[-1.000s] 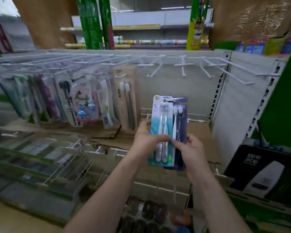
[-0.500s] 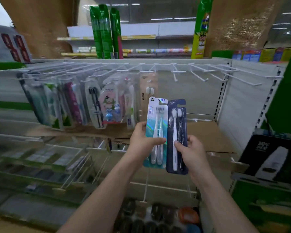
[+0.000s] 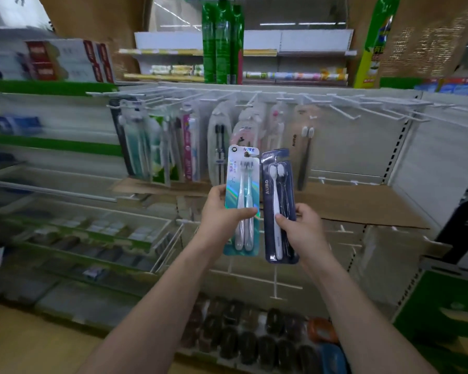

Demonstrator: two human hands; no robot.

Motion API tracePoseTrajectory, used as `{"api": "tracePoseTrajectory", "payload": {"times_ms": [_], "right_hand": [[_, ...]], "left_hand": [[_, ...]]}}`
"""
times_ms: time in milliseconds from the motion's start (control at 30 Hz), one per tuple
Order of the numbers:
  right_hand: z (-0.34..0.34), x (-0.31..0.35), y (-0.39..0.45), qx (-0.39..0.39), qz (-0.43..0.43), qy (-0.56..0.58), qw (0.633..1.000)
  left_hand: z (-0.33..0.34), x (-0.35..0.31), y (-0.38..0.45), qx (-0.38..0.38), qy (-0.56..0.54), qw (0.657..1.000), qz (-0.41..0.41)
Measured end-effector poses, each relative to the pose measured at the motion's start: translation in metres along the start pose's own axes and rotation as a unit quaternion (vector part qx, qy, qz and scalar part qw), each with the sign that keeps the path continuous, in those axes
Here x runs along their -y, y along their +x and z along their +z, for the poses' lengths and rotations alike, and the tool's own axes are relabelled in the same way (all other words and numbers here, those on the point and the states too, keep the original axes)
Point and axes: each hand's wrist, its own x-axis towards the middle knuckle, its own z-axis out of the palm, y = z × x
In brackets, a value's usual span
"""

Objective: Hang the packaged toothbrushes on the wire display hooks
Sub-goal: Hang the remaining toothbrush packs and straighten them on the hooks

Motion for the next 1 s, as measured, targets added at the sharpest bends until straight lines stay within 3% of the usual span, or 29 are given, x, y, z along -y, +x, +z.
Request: {"api": "tracePoseTrajectory", "payload": {"times_ms": [367, 667, 1000], "right_hand": [[0.098, 0.019, -0.012, 0.096, -0.060, -0.069, 0.991], [0.172, 0.032, 0.006, 0.181, -0.075, -0.040, 0.980], [0.243, 0.050, 0.025, 0.258, -0.087, -0.006, 0.962]], "left_hand": [[-0.101, -0.001, -0.003, -0.092, -0.009, 0.996, -0.005], [-0.148, -0.008, 0.013, -0.214, -0.012, 0.977, 0.007], [-0.193, -0.026, 0.029, -0.297, 0.017, 0.955, 0.009]]}}
